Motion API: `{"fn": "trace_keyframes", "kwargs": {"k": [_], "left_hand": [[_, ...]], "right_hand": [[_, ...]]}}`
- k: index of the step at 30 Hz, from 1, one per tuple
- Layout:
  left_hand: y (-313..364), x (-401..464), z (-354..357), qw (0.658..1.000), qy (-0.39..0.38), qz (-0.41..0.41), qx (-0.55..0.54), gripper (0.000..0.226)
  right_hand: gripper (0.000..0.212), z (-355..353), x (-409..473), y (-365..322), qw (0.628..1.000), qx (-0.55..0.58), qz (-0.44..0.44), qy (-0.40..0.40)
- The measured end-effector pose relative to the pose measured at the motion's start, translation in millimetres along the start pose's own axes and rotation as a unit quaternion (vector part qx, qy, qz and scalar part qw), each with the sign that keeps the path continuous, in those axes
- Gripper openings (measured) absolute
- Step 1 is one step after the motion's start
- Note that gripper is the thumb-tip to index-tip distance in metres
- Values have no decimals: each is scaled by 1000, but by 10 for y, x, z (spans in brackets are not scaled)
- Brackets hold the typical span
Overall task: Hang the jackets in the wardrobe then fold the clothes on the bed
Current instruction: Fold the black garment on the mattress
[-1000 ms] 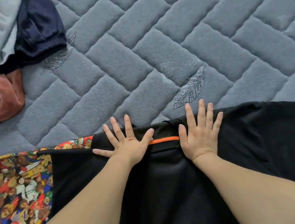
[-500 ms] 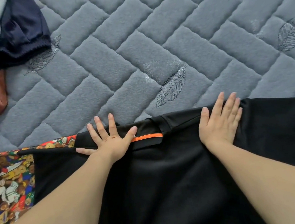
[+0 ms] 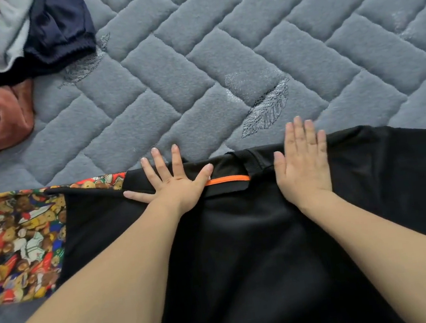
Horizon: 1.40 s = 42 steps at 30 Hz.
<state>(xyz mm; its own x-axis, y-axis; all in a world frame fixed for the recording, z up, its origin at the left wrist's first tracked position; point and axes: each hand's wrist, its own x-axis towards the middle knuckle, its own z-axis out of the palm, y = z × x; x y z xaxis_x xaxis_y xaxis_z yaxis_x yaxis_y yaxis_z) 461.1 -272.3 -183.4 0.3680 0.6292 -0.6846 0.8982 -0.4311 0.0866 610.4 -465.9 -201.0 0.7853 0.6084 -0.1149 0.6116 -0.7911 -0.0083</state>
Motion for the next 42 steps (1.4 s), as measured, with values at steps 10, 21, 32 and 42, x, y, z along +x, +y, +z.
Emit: {"fn": "trace_keyframes", "kwargs": {"k": [10,21,32,42], "left_hand": [[-639,27,61,980,165,106,40,60],[-1680,197,-41,976,213,10,48,73],[-1787,296,-165,964,240,-109,-26,82],[-2831,44,-313,978,161,46,-121,64]], "right_hand": [[67,-3,-272,-1334,998,62,-3,-11],[63,216,-340,-1806,998,56,-5,5],[63,198,-331,-1816,998,55,1,7],[62,-42,-791,-2820,979,86,-183,34]]}}
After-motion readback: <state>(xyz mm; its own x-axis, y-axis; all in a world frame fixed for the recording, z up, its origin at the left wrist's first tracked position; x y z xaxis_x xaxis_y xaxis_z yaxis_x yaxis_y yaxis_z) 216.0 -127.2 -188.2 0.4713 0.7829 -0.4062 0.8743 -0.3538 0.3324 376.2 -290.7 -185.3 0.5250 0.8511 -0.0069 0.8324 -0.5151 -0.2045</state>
